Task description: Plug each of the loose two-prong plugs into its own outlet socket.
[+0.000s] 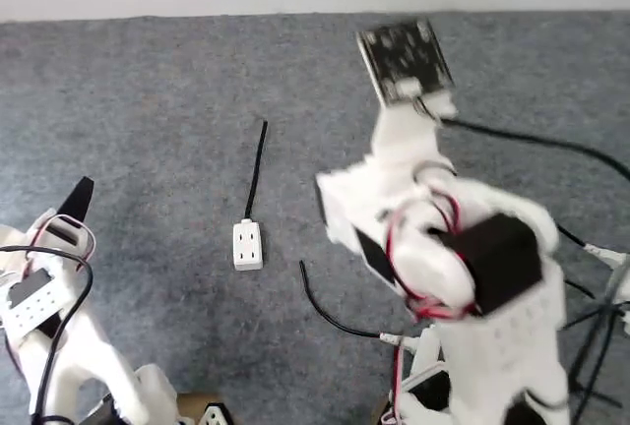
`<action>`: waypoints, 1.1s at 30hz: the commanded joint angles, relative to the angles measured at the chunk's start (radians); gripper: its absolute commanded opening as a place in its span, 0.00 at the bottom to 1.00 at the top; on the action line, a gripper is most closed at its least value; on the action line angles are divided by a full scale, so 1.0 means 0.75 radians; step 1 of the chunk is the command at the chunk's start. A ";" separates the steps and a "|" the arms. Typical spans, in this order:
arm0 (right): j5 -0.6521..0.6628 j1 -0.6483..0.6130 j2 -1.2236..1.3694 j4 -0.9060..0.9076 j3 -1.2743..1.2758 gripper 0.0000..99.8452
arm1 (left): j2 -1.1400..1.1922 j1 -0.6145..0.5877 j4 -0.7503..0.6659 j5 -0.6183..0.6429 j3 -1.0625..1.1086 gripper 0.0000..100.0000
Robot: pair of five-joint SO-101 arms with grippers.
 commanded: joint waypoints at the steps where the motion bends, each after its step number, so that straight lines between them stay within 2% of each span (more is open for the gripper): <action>1: 0.043 0.111 -0.175 0.054 0.182 0.01 | -0.010 0.008 -0.023 -0.008 -0.011 0.49; 4: 0.143 0.234 -0.244 0.052 0.401 0.01 | -0.008 0.008 -0.023 -0.008 -0.011 0.49; 9: 0.207 0.375 -0.255 0.026 0.763 0.01 | -0.002 0.008 -0.020 -0.008 -0.011 0.49; 17: 0.211 0.572 -0.257 -0.289 1.135 0.01 | 0.000 0.008 -0.020 -0.008 -0.009 0.49; 25: 0.207 0.590 -0.255 -0.688 1.311 0.01 | -0.010 0.010 -0.023 -0.010 0.007 0.49; 33: 0.213 0.598 -0.253 -0.922 1.432 0.02 | -0.010 0.010 -0.023 -0.010 0.009 0.49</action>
